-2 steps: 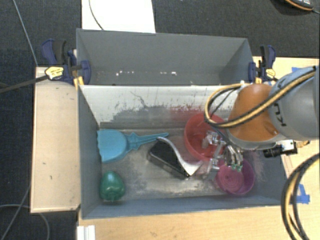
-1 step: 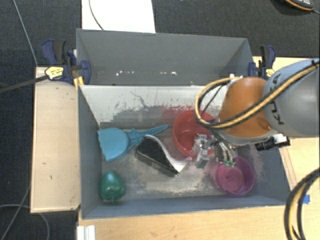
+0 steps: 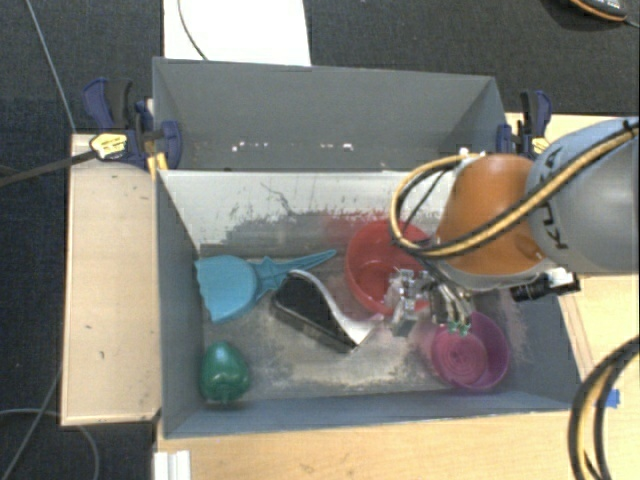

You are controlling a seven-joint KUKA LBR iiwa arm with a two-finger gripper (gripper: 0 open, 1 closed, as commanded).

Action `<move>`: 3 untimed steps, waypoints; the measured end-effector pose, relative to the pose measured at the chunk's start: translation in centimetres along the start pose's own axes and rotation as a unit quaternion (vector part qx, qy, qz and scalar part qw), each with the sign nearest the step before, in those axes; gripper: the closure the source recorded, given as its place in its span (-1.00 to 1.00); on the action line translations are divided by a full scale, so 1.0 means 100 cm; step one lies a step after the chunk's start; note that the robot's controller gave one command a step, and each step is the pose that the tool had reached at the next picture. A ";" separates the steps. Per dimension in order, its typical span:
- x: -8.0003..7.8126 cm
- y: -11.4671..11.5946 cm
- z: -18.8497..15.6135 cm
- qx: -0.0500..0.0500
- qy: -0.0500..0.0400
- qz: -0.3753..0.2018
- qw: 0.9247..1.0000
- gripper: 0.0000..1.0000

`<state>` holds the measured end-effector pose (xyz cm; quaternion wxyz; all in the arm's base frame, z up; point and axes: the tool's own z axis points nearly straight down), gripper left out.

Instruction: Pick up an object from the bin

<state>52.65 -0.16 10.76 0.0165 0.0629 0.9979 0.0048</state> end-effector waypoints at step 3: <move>-0.011 0.013 -0.055 -0.002 0.000 -0.079 0.997 1.00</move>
Offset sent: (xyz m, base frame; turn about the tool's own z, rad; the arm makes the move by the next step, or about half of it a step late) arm 0.0459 -0.0586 0.0099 -0.3180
